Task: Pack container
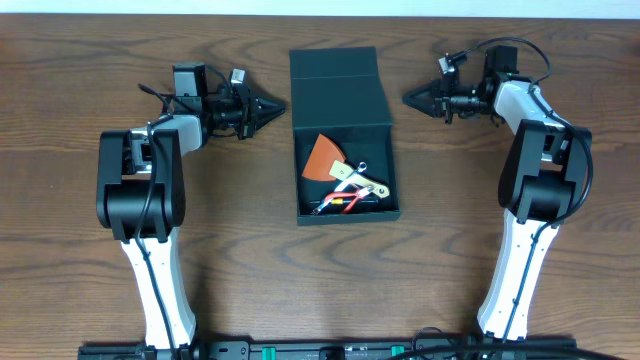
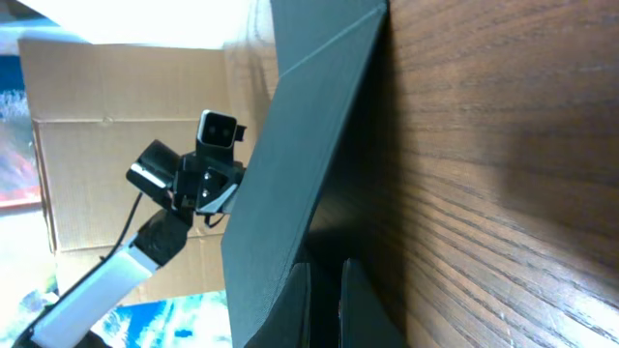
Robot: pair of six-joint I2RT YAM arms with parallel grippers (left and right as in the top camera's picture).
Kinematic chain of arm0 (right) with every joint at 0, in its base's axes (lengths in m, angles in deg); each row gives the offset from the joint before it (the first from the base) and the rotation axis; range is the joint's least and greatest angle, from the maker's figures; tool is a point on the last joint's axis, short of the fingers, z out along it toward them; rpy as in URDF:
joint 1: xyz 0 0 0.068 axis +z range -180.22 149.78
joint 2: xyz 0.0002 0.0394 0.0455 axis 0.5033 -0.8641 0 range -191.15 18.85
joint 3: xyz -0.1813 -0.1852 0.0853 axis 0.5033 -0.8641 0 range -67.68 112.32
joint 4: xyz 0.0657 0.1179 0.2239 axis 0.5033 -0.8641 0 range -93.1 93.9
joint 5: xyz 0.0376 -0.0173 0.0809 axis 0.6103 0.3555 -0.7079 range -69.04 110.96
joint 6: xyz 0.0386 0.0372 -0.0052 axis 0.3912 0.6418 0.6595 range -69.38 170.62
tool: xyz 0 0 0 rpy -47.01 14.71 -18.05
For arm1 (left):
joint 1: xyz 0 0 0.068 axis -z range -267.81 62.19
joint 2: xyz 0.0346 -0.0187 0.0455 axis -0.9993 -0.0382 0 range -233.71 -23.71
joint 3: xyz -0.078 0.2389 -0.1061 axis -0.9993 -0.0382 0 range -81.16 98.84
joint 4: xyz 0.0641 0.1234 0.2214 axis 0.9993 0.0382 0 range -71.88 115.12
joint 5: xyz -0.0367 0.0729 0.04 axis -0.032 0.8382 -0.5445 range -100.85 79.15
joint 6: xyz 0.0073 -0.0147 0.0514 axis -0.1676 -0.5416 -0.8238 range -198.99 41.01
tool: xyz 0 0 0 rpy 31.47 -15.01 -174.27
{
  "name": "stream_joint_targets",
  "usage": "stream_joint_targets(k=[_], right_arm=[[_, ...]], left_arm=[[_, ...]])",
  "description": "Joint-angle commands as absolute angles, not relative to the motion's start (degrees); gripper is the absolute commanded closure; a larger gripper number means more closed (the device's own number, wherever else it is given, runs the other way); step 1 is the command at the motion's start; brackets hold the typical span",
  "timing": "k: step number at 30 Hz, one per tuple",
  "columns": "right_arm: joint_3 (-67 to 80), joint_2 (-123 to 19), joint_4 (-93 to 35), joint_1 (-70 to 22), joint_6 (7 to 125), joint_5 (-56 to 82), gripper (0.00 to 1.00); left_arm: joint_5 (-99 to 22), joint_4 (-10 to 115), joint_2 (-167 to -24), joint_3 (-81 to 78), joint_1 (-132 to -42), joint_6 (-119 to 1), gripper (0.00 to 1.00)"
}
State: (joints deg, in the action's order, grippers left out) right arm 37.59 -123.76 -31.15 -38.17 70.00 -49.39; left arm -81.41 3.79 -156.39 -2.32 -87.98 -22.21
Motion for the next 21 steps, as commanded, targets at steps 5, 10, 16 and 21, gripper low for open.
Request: stream_joint_targets(k=[5, 10, 16, 21], right_arm=[[37.6, -124.7, -31.0, -35.9, 75.2, -49.3, 0.99], [37.6, -124.7, -31.0, -35.3, 78.9, -49.6, 0.99], [37.5, -124.8, -25.2, -35.4, 77.9, -58.4, 0.99], [37.5, -124.8, -21.1, -35.7, 76.6, -59.4, 0.99]], left_arm=[[-83.7, 3.8, -156.7, -2.0, -88.0, -20.8, 0.94], [-83.7, 3.9, -156.7, -2.0, -88.0, -20.8, 0.94], [-83.8, 3.9, -156.7, -2.0, -88.0, -20.8, 0.94], [-84.2, 3.8, -156.7, -2.0, -88.0, -20.8, 0.94]])
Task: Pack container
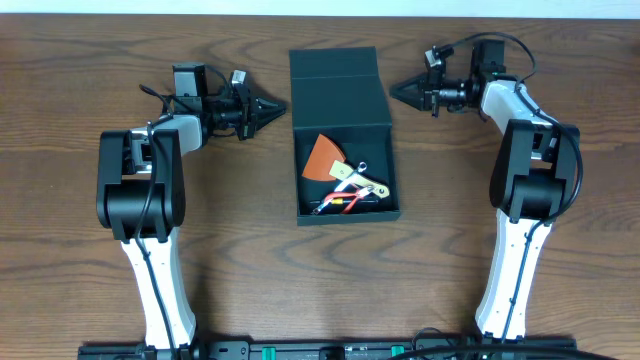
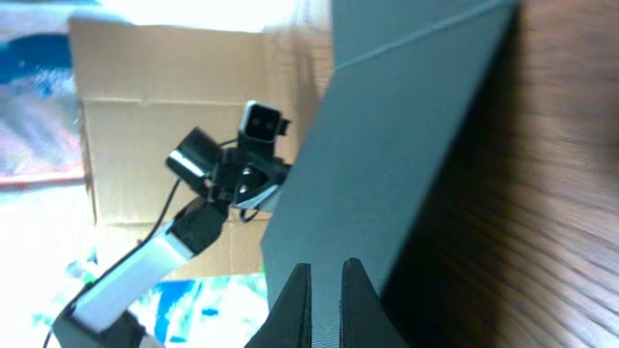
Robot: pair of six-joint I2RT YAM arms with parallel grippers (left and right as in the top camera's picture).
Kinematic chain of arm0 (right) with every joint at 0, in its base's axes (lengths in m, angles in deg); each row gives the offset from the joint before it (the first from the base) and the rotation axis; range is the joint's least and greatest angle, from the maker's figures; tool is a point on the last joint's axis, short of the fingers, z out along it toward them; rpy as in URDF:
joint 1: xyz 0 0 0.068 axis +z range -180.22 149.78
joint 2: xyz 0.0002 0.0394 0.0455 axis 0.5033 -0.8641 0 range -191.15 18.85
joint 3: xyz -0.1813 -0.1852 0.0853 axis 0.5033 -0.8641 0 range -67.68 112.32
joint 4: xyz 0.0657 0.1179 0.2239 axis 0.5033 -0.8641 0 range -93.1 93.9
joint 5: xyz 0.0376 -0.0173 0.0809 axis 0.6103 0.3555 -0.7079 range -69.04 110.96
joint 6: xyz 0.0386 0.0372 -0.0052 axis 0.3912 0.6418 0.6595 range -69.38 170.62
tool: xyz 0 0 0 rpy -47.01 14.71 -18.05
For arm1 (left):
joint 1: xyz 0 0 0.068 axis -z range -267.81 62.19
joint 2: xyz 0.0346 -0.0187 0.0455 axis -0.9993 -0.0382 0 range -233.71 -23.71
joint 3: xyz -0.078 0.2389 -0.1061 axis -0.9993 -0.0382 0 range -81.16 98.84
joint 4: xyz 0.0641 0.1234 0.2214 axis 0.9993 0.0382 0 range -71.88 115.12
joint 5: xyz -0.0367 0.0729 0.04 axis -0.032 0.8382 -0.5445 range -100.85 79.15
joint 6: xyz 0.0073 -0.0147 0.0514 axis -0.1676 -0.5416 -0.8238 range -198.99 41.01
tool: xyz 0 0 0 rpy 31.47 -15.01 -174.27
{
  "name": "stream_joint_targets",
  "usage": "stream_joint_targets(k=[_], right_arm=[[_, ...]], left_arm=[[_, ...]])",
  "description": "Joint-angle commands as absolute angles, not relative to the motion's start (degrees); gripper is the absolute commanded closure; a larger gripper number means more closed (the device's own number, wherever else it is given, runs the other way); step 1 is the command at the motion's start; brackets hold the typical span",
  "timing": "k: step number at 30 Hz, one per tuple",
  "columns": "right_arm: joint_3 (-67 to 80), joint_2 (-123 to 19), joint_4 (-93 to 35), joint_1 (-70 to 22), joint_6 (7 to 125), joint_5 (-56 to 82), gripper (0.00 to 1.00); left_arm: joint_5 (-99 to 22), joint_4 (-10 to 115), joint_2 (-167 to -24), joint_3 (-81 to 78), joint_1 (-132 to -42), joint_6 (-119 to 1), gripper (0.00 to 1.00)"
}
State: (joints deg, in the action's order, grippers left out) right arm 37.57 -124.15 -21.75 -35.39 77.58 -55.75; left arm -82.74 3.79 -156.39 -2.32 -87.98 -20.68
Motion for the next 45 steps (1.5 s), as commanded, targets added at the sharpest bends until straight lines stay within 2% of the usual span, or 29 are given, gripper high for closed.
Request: stream_joint_targets(k=[1, 14, 28, 39, 45], right_arm=[[37.5, -124.9, -20.8, -35.8, 76.2, -59.1, 0.99], [37.5, -132.0, -20.3, -36.7, 76.9, -62.9, 0.99], [37.6, -132.0, -19.9, -35.1, 75.3, -62.0, 0.99], [37.6, -131.9, -31.7, -35.2, 76.7, -47.3, 0.99], [37.6, -131.9, -32.4, -34.6, 76.7, -46.8, 0.99]], left_arm=[[-84.2, 3.9, -156.7, -2.0, -88.0, -20.8, 0.94], [-84.4, 3.8, -156.7, -2.0, -88.0, -20.8, 0.94], [-84.4, 3.8, -156.7, -2.0, -88.0, -20.8, 0.94], [-84.4, 3.8, -156.7, -2.0, -88.0, -20.8, 0.94], [-84.4, 3.8, -156.7, -2.0, -88.0, -20.8, 0.94]])
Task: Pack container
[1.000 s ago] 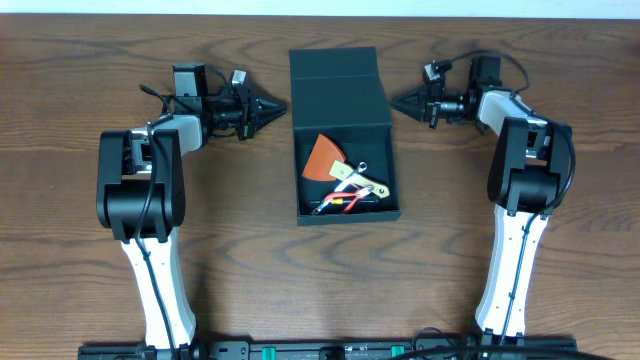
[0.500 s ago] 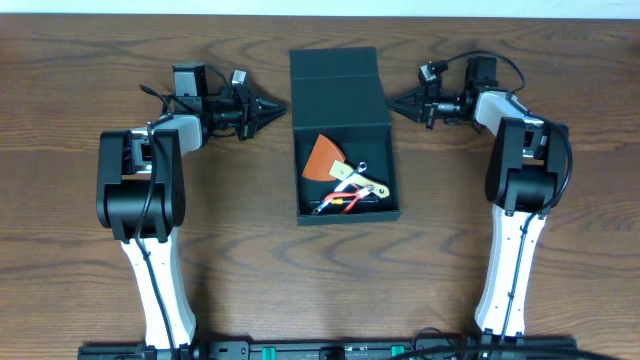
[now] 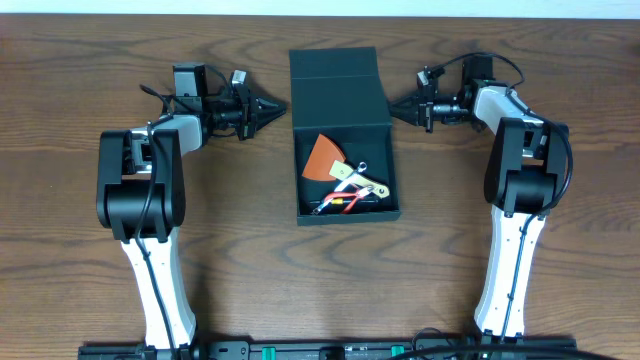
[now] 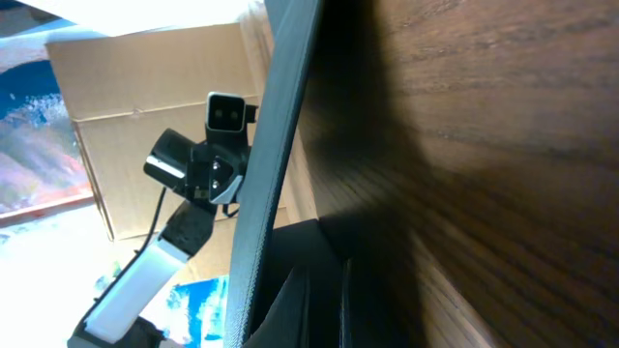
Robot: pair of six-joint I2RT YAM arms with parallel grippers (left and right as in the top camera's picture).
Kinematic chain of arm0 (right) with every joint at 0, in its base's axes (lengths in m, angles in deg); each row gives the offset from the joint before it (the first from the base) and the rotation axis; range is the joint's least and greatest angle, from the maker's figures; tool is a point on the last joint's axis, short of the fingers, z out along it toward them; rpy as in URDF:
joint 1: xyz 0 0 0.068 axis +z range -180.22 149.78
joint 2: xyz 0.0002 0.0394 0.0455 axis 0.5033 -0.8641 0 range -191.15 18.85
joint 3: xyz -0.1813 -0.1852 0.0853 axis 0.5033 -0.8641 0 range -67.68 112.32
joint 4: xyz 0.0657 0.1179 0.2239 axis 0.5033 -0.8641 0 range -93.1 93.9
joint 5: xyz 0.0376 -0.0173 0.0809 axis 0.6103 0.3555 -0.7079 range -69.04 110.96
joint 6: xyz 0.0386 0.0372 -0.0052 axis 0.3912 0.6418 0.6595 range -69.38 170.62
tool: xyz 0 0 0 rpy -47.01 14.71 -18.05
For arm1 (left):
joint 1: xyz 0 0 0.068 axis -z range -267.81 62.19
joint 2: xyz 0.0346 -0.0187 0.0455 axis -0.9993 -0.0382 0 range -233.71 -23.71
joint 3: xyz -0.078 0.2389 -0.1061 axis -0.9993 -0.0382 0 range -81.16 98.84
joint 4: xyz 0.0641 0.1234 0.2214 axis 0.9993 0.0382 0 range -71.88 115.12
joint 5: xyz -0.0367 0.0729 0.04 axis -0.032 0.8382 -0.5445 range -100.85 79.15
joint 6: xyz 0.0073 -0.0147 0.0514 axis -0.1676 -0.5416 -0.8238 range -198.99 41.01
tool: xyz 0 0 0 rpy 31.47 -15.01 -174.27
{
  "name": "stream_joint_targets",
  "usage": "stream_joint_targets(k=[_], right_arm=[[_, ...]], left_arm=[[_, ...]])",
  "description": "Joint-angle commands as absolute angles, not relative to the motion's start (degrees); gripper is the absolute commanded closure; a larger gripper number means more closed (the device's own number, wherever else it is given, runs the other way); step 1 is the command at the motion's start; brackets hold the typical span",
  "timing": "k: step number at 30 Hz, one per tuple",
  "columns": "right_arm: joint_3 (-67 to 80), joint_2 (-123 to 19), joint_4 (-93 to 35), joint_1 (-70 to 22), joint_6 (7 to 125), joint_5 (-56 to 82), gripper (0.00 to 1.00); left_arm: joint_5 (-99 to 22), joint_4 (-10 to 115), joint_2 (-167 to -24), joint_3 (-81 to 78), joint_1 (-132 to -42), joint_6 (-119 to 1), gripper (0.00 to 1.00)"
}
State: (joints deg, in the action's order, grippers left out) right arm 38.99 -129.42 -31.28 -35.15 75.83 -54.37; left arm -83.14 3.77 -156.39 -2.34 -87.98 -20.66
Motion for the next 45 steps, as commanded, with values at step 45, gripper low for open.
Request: stream_joint_targets(k=[45], right_arm=[[37.6, -122.0, -17.9, -32.4, 80.8, -58.5, 0.99]], left_arm=[[-84.4, 3.8, -156.7, -2.0, -88.0, -20.8, 0.94]])
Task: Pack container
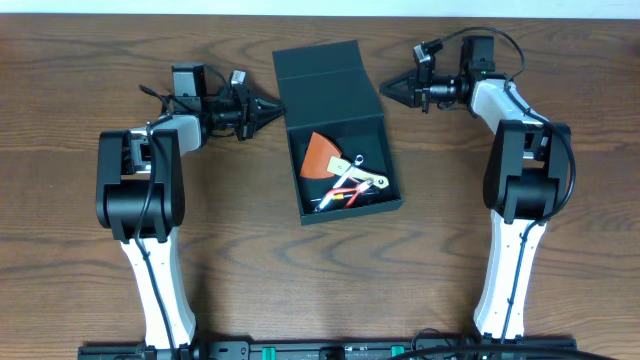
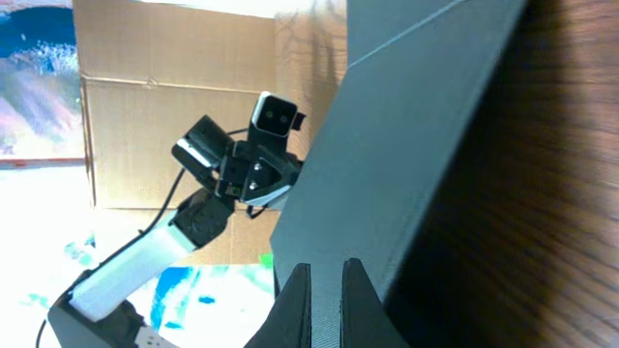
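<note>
A dark box (image 1: 394,185) lies skewed at the table's middle, its lid (image 1: 320,75) flat open behind it. Inside are an orange scraper (image 1: 320,156), red-handled pliers (image 1: 345,194) and small metal pieces. My left gripper (image 1: 274,108) is shut, its tip at the box's left side where lid meets body. My right gripper (image 1: 389,92) is shut on nothing, pointing at the lid's right edge with a small gap. In the right wrist view, the right gripper (image 2: 326,278) has the lid (image 2: 406,135) filling the frame ahead, with the left arm (image 2: 242,164) beyond it.
The wooden table (image 1: 250,260) spreads around the box. Both arm bases stand at the front left (image 1: 160,290) and front right (image 1: 505,290). A cardboard carton (image 2: 145,97) is visible beyond the table in the right wrist view.
The box has turned: its lid end now lies further left, against the left gripper's tip. My right gripper was at the lid's hinge edge and now sits a little higher, apart from it.
My right gripper was shut to the right of the square-lying box, then nearer the lid's right edge, then against the box at the hinge. Now the box lies skewed with its lid end shifted left. The left arm kept still throughout.
</note>
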Robot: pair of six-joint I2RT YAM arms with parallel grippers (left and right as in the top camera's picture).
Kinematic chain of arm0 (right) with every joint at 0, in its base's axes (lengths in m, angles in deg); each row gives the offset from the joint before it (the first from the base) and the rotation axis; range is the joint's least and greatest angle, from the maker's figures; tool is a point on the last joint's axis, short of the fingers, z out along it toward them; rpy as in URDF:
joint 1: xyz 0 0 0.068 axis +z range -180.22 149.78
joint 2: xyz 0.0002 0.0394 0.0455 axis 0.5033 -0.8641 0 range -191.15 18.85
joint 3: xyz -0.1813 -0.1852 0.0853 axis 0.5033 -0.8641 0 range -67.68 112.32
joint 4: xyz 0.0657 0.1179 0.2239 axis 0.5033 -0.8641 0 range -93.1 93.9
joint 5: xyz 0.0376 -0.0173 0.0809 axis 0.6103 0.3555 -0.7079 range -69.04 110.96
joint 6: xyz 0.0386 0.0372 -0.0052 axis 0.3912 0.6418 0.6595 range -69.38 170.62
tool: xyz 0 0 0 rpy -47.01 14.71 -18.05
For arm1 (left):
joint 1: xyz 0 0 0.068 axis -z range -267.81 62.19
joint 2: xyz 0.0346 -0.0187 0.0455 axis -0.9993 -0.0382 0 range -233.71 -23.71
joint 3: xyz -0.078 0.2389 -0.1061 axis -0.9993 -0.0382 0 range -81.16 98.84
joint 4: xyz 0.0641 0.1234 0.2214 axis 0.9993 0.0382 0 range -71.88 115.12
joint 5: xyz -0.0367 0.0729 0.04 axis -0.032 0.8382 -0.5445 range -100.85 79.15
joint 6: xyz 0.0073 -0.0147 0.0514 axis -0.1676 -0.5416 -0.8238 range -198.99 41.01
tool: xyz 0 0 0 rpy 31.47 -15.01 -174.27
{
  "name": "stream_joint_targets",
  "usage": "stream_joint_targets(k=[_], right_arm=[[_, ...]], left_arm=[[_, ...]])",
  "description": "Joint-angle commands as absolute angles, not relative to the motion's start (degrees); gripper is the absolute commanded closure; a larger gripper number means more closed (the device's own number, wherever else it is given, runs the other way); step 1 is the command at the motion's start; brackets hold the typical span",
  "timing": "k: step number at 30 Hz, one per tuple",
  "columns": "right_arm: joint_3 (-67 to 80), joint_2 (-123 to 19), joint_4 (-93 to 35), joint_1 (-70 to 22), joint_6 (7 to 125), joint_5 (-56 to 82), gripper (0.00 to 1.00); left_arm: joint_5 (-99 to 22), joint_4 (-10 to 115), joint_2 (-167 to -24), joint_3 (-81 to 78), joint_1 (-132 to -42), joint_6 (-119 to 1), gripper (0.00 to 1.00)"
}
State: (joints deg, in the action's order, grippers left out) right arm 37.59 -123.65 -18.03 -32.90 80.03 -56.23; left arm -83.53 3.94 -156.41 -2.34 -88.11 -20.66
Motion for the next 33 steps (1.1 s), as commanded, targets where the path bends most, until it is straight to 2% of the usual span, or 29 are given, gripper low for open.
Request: stream_joint_targets(k=[1, 8, 18, 24, 33], right_arm=[[37.6, -122.0, -17.9, -32.3, 80.9, -58.6, 0.99], [37.6, -122.0, -18.2, -32.7, 84.5, -53.7, 0.99], [37.6, -122.1, -20.9, -33.2, 84.4, -48.7, 0.99], [37.6, -122.1, -26.8, -32.9, 83.7, -44.1, 0.99], [37.6, -122.1, -27.2, -31.3, 81.9, -43.9, 0.99]], left_arm=[[-84.4, 3.8, -156.7, -2.0, -88.0, -20.8, 0.94], [-84.4, 3.8, -156.7, -2.0, -88.0, -20.8, 0.94], [-84.3, 3.8, -156.7, -2.0, -88.0, -20.8, 0.94], [-84.3, 3.8, -156.7, -2.0, -88.0, -20.8, 0.94], [-84.3, 3.8, -156.7, -2.0, -88.0, -20.8, 0.94]])
